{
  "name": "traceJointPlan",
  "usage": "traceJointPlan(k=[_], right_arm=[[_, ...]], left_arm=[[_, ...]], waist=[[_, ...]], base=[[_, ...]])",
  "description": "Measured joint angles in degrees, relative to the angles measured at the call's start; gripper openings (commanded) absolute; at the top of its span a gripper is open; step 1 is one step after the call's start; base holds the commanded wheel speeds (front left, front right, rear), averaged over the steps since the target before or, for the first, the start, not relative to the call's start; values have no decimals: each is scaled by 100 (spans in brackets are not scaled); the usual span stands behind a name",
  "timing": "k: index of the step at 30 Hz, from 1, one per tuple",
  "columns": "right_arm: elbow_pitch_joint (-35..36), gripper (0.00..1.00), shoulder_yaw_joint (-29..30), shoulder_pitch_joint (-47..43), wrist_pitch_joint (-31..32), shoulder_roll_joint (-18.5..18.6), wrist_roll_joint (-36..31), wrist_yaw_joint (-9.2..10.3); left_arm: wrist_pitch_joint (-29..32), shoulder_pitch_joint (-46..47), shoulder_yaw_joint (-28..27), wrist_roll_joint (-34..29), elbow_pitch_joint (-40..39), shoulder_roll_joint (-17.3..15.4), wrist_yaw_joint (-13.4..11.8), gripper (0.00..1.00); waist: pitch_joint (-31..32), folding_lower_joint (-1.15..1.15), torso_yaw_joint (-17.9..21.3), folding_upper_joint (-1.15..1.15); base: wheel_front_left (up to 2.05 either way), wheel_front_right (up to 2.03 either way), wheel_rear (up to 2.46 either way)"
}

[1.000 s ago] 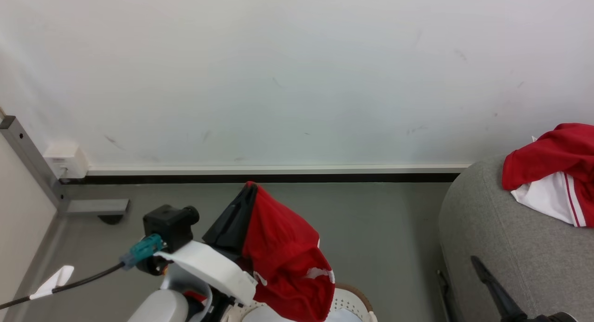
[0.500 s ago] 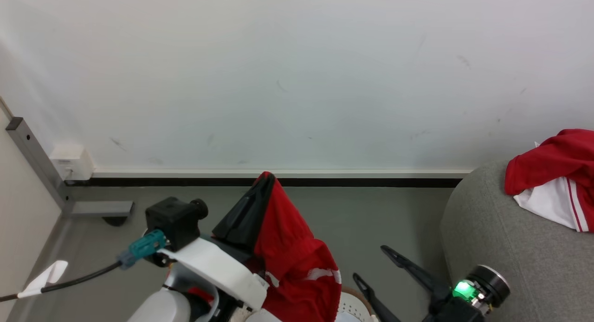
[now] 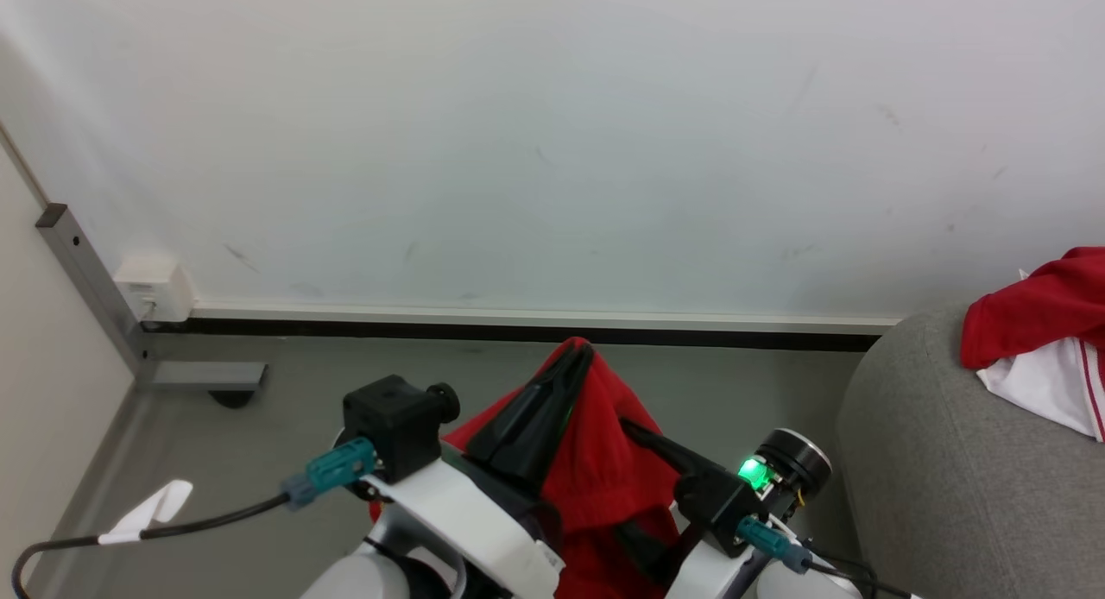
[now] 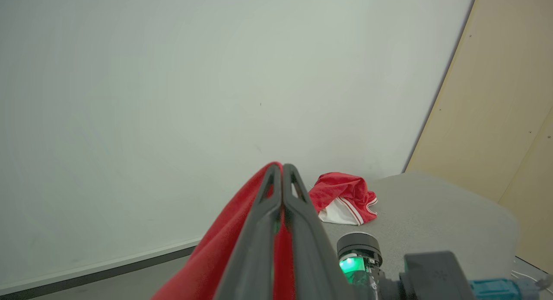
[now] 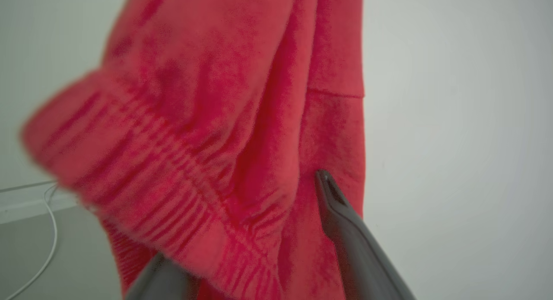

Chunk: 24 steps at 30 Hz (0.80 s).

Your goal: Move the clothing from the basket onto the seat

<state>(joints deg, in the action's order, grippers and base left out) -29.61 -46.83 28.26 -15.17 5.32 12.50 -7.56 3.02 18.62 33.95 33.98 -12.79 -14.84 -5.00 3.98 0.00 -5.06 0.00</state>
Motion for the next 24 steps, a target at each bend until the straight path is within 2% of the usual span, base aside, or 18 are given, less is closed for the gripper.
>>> traceJointPlan(k=[1, 6, 14, 15, 16, 17, 24], right_arm=[[-94, 0, 109, -2, 0, -94, 207, 0], [-156, 0, 706, 64, 1, -205, 521, 0], [37, 0, 1062, -25, 1, -241, 714, 0], [62, 0, 1107, -34, 1, -241, 723, 0], [86, 0, 1165, -44, 1, -242, 728, 0], [103, 0, 1216, -48, 1, -242, 731, 0], [299, 0, 1736, -85, 2, -198, 600, 0]], left_arm=[[2, 5, 25, 0, 15, 12, 2, 0], [10, 18, 56, 7, 178, 24, 18, 0], [-83, -68, 12, 48, 392, -53, 30, 1], [-108, -94, 3, 48, 425, -58, 13, 32], [-121, -116, 5, 48, 458, -63, -8, 80], [-160, -140, -5, 48, 481, -65, -16, 100], [-266, -252, 74, 45, 689, -54, -25, 100]], waist=[[-2, 0, -22, 0], [-59, 0, -112, 0], [-126, 0, -99, 0], [-130, 0, -82, 0], [-134, 0, -65, 0], [-138, 0, -44, 0], [-166, 0, 132, 0]], base=[[0, 0, 0], [0, 0, 0], [0, 0, 0], [0, 0, 0], [0, 0, 0], [0, 0, 0], [0, 0, 0]])
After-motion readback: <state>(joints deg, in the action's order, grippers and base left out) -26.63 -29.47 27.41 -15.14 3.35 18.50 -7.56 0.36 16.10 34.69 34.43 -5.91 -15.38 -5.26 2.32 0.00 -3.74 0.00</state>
